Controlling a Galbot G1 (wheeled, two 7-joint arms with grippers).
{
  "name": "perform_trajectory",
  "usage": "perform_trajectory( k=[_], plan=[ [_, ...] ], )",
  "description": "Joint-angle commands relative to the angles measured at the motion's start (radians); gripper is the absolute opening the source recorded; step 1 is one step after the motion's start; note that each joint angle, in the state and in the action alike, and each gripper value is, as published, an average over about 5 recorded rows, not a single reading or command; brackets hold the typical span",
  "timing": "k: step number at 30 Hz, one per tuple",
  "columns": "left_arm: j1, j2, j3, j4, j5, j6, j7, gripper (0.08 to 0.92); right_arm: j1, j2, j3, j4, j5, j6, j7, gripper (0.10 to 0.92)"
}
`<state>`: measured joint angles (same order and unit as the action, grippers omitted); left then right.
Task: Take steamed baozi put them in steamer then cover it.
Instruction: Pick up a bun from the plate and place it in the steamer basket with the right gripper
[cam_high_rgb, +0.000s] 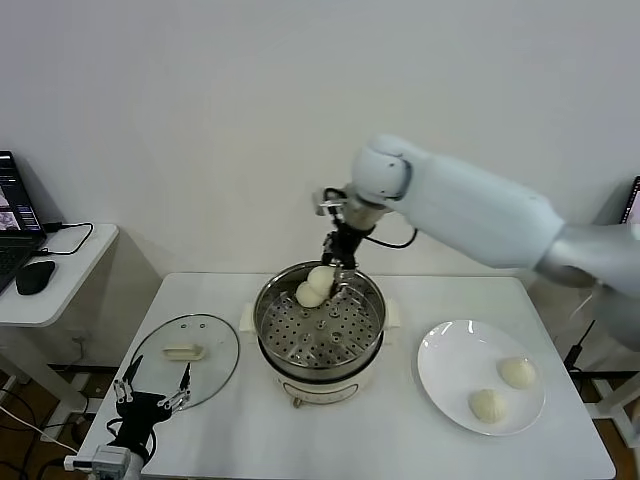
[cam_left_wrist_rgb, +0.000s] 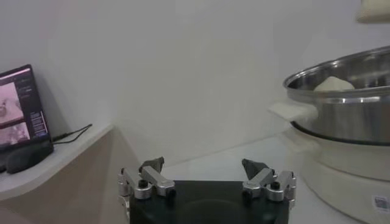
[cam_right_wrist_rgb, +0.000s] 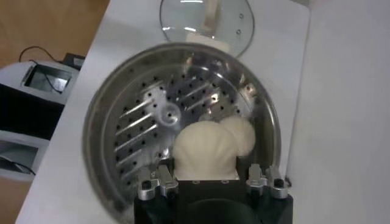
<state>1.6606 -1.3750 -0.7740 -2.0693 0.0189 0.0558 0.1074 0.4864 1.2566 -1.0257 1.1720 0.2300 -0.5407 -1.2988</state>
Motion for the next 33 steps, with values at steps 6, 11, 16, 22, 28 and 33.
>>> perform_trajectory(
  k=[6, 11, 16, 22, 28, 33],
  plan=[
    [-0.013, 0.004, 0.000, 0.008, -0.014, 0.002, 0.001, 0.823, -0.032, 0.193, -0.064, -0.127, 0.008, -0.031, 0.014, 0.619],
    [-0.015, 0.007, -0.001, 0.006, -0.022, 0.004, 0.003, 0.823, -0.056, 0.221, -0.082, -0.154, 0.005, -0.036, 0.024, 0.619],
    [-0.016, 0.009, -0.002, 0.008, -0.028, 0.004, 0.004, 0.823, -0.083, 0.240, -0.082, -0.166, 0.006, -0.053, 0.040, 0.619],
    [-0.019, 0.004, -0.001, 0.003, -0.029, 0.003, 0.004, 0.823, -0.111, 0.255, -0.077, -0.195, -0.007, -0.067, 0.057, 0.619],
    [-0.017, 0.004, -0.001, -0.002, -0.031, 0.003, 0.004, 0.823, -0.127, 0.254, -0.076, -0.199, -0.026, -0.070, 0.061, 0.619],
    [-0.016, 0.001, 0.001, -0.005, -0.032, 0.003, 0.004, 0.823, -0.138, 0.258, -0.063, -0.208, -0.034, -0.070, 0.072, 0.619]
  ],
)
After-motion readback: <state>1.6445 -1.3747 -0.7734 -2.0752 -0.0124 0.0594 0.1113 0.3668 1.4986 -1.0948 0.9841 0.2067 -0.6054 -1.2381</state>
